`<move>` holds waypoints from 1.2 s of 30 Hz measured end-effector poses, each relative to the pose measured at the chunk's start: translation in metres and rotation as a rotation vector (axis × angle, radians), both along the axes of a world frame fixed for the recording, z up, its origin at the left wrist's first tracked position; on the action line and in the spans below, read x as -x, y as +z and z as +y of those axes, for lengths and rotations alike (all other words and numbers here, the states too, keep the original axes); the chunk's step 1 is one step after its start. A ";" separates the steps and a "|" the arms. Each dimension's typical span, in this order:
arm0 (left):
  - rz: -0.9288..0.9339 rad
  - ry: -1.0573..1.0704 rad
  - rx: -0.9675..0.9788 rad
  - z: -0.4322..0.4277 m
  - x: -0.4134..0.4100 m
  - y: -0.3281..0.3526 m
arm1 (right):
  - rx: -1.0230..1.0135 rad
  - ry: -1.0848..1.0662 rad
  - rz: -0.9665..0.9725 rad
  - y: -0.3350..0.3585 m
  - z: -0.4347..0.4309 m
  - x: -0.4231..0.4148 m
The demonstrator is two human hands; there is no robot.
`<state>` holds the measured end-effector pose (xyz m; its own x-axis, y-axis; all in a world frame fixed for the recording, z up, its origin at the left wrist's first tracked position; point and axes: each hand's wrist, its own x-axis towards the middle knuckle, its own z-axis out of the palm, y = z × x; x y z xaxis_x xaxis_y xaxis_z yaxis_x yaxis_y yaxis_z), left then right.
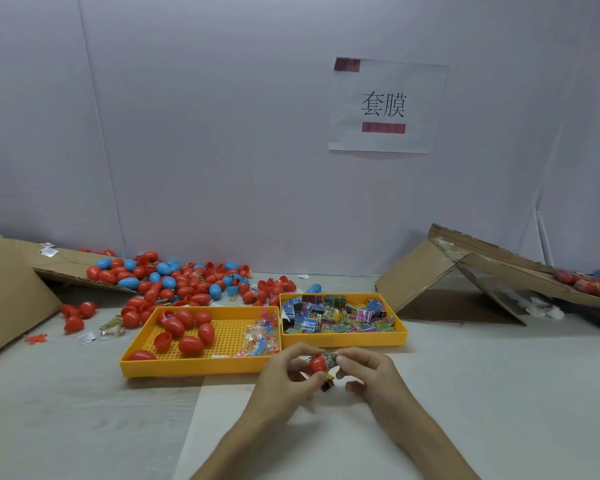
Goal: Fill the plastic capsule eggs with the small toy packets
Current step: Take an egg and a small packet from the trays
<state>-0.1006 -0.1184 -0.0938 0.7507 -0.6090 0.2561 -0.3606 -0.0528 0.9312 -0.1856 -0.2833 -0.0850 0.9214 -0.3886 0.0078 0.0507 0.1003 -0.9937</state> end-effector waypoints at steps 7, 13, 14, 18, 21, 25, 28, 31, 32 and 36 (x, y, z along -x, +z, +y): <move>-0.053 0.011 0.003 0.000 0.001 0.000 | -0.102 0.033 0.024 0.004 0.000 0.001; -0.059 0.008 0.001 0.001 0.002 0.000 | 0.051 -0.007 0.008 0.000 0.002 0.001; -0.053 0.006 0.007 0.002 0.003 0.000 | 0.074 -0.026 0.003 0.000 0.003 0.001; -0.019 0.000 0.019 0.002 0.004 0.001 | 0.213 -0.078 -0.040 -0.002 0.003 0.000; 0.025 -0.013 0.017 0.001 0.004 0.002 | 0.331 -0.114 -0.133 -0.001 0.005 0.001; 0.105 -0.020 0.053 0.000 0.003 0.004 | 0.628 -0.328 -0.299 -0.004 0.013 0.000; 0.195 -0.020 0.152 0.001 0.001 0.006 | 0.879 -0.344 -0.452 -0.010 0.018 0.000; 0.320 -0.038 0.253 0.002 0.001 0.006 | 0.981 -0.298 -0.496 -0.011 0.022 0.001; 0.349 -0.051 0.273 0.002 0.001 0.006 | 1.012 -0.291 -0.503 -0.010 0.024 0.002; 0.429 -0.115 0.331 0.001 0.004 0.007 | 1.111 -0.362 -0.528 -0.007 0.031 0.006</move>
